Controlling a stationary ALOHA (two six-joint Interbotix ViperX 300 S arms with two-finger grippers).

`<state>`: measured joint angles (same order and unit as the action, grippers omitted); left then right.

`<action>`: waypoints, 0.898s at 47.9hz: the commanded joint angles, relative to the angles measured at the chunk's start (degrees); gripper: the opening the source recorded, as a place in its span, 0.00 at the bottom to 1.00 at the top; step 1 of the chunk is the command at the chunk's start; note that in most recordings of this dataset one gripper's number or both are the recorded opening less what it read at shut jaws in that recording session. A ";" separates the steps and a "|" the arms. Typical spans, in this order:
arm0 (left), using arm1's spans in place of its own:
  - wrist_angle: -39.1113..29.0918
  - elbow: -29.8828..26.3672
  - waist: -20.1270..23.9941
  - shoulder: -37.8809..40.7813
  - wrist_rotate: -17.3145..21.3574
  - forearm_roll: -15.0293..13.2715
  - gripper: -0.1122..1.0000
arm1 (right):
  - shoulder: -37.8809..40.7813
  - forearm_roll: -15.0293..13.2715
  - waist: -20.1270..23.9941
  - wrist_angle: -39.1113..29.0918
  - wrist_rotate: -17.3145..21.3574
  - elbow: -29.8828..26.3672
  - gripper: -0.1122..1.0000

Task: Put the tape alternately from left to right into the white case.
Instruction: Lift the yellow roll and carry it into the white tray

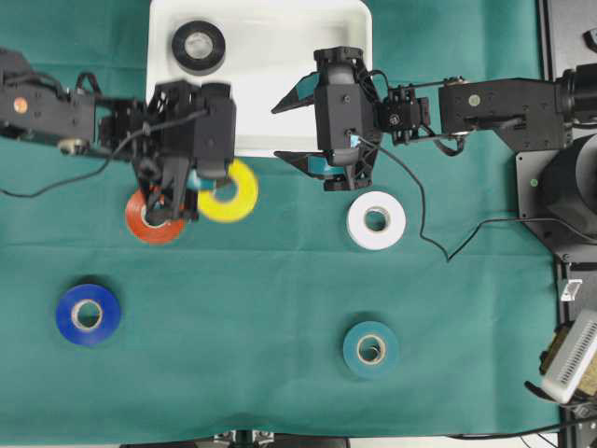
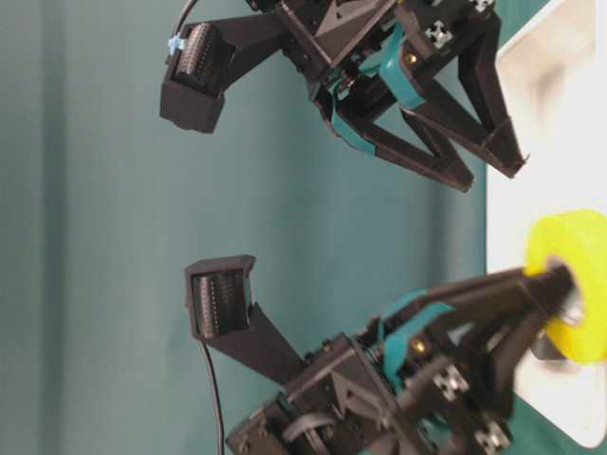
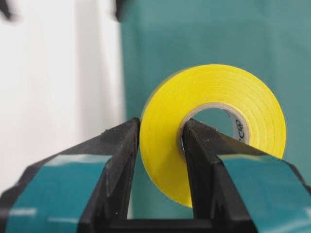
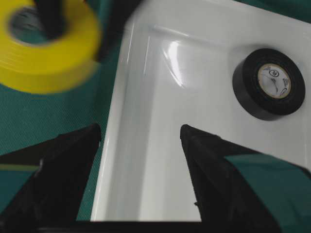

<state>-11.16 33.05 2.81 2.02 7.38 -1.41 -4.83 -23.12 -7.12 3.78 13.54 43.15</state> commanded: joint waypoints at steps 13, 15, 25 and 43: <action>6.24 -2.55 6.24 1.05 4.75 0.09 0.08 | -1.41 -0.09 0.18 0.35 0.09 -0.62 0.73; 7.21 -2.64 6.94 1.58 4.92 0.09 0.08 | -1.41 -0.09 0.18 0.35 0.09 -0.70 0.73; 9.05 -3.87 9.67 4.39 5.10 0.18 0.08 | -1.32 -0.09 0.18 0.26 0.09 -0.79 0.73; 9.05 -6.77 11.51 7.47 4.83 0.09 0.08 | -1.41 -0.09 0.18 0.44 0.09 -0.88 0.73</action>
<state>-2.64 27.95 14.24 10.28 12.30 -1.32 -4.83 -23.20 -7.12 3.78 13.54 43.15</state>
